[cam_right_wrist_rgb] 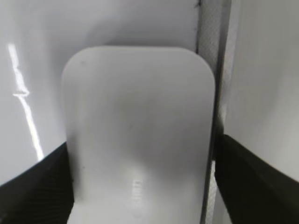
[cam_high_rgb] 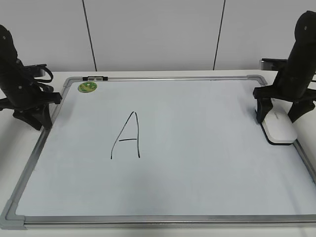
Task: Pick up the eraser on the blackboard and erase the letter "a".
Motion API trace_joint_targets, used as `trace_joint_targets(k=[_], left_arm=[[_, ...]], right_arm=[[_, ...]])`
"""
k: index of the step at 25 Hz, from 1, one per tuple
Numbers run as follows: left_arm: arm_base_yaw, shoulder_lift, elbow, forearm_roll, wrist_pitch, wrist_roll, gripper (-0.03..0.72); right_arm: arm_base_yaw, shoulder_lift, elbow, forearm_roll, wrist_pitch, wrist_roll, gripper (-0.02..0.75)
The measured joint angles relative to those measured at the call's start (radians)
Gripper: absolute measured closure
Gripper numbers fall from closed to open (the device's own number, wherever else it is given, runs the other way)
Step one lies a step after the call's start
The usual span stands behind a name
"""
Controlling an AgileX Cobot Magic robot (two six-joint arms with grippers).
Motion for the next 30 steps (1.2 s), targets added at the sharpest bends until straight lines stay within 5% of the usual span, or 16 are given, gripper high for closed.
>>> trace_joint_targets(k=[8, 20, 30], left_arm=[[0.000, 0.000, 0.000, 0.005, 0.000, 0.000, 0.478], [0.000, -0.149, 0.003, 0.088, 0.052, 0.000, 0.132], [0.000, -0.226, 0.017, 0.094, 0.212, 0.000, 0.137]], right_arm=[[0.000, 0.000, -0.135, -0.009, 0.039, 0.000, 0.066], [0.000, -0.088, -0.153, 0.004, 0.047, 0.004, 0.071], [0.000, -0.315, -0.055, 0.113, 0.054, 0.005, 0.201]])
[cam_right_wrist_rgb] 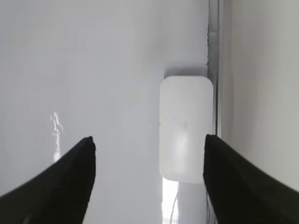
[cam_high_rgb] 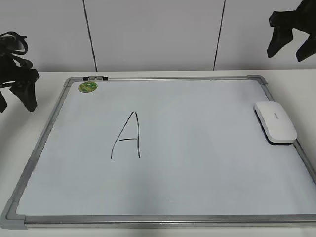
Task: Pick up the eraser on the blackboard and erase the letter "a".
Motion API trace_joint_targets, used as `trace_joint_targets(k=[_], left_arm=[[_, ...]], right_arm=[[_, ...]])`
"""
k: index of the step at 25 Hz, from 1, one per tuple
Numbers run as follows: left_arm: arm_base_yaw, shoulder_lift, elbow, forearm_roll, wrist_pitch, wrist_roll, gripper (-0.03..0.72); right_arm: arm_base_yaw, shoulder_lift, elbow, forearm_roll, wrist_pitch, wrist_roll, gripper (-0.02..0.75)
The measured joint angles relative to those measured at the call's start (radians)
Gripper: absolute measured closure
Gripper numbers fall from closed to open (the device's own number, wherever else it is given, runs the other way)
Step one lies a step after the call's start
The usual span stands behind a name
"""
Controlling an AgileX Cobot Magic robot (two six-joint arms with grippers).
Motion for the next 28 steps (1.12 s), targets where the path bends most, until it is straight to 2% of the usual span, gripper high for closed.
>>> trace_joint_targets(k=[6, 9, 11, 18, 28], left_arm=[[-0.031, -0.175, 0.097, 0.009, 0.007, 0.000, 0.140], [-0.043, -0.321, 0.181, 0.013, 0.012, 0.000, 0.140], [-0.047, -0.417, 0.260, 0.013, 0.014, -0.004, 0.140], [-0.047, -0.778, 0.538, 0.017, 0.015, -0.018, 0.158], [-0.047, -1.265, 0.881, 0.035, -0.039, -0.018, 0.174]], right_arm=[[0.000, -0.160, 0.245, 0.038, 0.002, 0.000, 0.215], [0.009, -0.201, 0.311, 0.079, 0.002, -0.009, 0.216], [0.044, -0.252, 0.392, 0.092, 0.002, -0.018, 0.217], [0.143, -0.439, 0.556, -0.017, 0.002, -0.003, 0.217], [0.146, -0.927, 0.926, -0.051, -0.047, 0.042, 0.218]])
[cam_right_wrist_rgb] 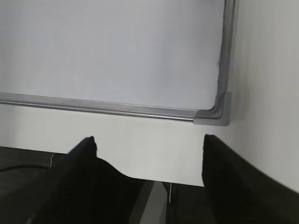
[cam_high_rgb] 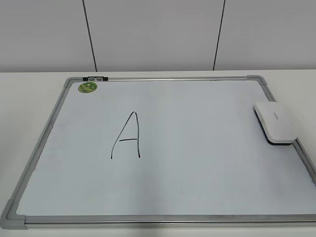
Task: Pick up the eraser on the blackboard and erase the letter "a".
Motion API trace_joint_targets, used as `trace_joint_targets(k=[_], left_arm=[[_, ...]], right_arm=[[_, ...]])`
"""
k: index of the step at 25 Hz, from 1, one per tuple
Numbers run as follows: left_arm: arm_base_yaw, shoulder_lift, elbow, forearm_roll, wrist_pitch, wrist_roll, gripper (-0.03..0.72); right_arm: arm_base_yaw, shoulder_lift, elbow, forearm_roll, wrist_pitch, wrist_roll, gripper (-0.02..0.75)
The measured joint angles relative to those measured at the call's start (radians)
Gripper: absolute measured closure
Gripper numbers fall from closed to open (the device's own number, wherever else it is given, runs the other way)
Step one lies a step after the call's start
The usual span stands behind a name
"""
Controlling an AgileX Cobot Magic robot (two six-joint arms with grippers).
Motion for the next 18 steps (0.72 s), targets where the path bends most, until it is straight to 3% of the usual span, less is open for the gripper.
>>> trace_joint_targets(k=[8, 18], left_arm=[[0.000, -0.236, 0.211, 0.005, -0.027, 0.000, 0.191], [-0.034, -0.294, 0.244, 0.060, -0.074, 0.000, 0.194]], right_arm=[[0.000, -0.329, 0.269, 0.000, -0.030, 0.017, 0.217], [0.012, -0.471, 0.443, -0.040, -0.069, 0.017, 0.218]])
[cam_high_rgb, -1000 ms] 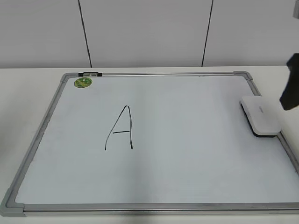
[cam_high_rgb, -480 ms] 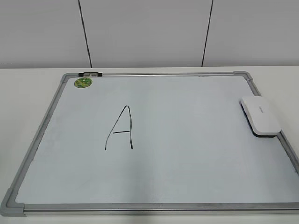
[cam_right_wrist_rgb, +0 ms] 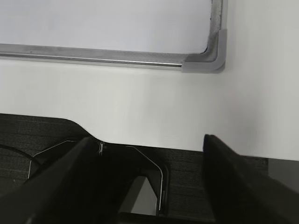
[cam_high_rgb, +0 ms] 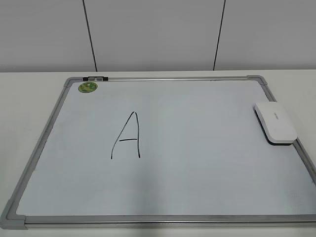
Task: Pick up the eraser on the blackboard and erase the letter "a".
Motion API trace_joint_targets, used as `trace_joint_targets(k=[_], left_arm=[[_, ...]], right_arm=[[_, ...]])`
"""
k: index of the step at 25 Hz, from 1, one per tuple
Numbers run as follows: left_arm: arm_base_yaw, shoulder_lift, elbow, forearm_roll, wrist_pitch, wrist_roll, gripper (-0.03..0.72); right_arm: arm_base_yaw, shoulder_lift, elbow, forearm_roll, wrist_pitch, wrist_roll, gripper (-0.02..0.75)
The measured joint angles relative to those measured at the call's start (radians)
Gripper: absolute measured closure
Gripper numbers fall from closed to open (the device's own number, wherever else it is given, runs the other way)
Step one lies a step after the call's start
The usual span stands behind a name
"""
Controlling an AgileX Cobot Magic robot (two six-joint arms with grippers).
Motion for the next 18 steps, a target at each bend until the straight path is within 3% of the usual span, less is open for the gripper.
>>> trace_joint_targets(k=[18], left_arm=[[-0.012, -0.002, 0.003, 0.025, -0.002, -0.012, 0.209]], right_arm=[[0.025, -0.001, -0.001, -0.040, -0.007, 0.005, 0.218]])
